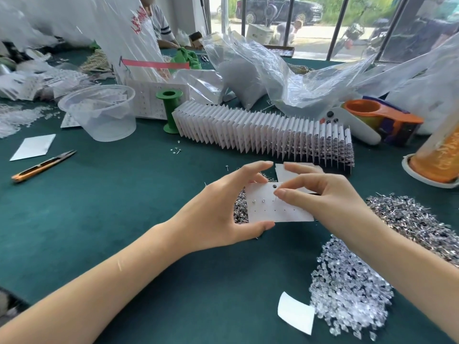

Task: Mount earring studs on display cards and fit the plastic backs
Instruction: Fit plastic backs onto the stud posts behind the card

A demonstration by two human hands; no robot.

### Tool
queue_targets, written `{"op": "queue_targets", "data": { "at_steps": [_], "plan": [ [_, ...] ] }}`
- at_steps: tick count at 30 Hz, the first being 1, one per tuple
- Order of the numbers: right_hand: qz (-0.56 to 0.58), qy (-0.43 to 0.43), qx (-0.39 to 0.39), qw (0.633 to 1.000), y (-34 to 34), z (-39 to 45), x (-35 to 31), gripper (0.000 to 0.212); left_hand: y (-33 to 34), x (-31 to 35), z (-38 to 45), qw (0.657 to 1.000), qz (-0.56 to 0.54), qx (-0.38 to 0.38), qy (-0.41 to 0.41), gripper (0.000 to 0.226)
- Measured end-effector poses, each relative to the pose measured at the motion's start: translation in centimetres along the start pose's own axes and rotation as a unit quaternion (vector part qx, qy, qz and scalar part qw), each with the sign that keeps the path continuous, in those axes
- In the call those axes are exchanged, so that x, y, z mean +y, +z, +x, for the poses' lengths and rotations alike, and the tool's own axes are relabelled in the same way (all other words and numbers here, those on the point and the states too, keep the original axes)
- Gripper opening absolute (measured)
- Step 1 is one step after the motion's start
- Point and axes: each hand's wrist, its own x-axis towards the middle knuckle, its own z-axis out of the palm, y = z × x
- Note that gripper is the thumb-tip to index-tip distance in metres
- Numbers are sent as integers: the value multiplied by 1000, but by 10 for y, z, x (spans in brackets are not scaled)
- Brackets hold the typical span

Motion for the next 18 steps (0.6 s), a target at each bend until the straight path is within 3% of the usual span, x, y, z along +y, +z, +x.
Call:
{"op": "queue_targets", "data": {
  "at_steps": [11,18],
  "plan": [
    [16,7,-2,1000,2,0,6,3,0,0,0,1000,-6,5,6,81],
    [12,-46,41,998,4,1,8,13,-1,-2,2,1000,-4,8,0,80]
  ]
}}
